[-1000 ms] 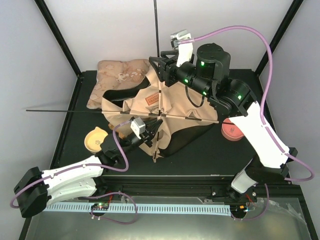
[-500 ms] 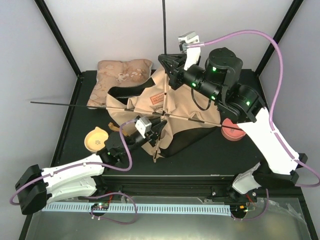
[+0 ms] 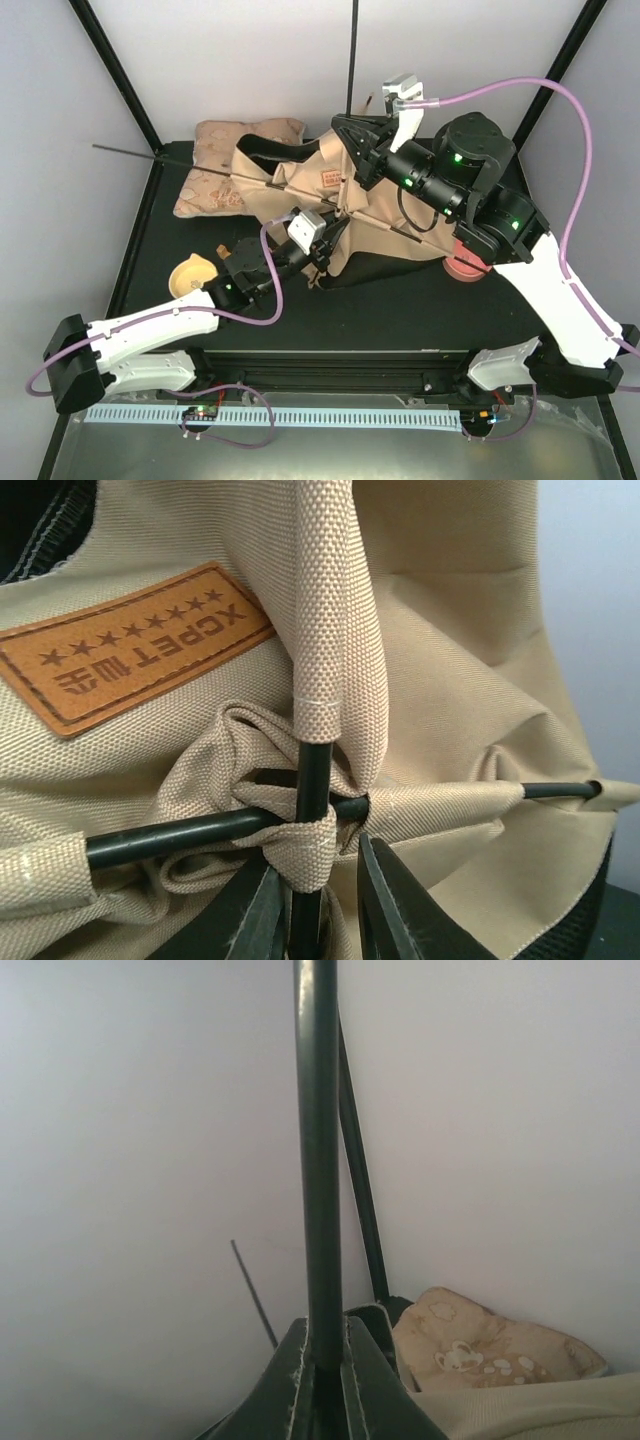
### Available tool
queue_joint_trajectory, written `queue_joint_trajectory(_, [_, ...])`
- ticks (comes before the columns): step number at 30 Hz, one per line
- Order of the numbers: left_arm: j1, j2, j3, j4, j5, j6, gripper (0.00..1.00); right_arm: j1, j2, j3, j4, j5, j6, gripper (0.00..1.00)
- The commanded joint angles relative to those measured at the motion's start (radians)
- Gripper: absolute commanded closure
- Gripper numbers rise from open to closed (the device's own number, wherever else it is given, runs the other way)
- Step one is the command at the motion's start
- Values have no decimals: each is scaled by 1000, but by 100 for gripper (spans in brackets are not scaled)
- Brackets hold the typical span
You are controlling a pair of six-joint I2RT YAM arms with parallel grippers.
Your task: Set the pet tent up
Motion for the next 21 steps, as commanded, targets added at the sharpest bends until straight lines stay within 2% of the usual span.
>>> queue_joint_trajectory(1, [-2,3,91,167,-22,59,80,7,-12,-22,-101,-8,42,99])
queue_joint_trajectory(6, [-5,11,111,241,48,104,88,9,-26,-25,-116,13,34,99])
queue_joint_trajectory(10, [-5,24,111,279,81,142,98,7,-49,-54,-126,24,27,99])
queue_joint_trajectory(14, [-5,53,107,323,80,155,98,8,-100,-139,-105,30,25,99])
queue_joint_trajectory(21, [-5,142,166,402,99,158,98,8,-172,-203,-129,131,-12,99])
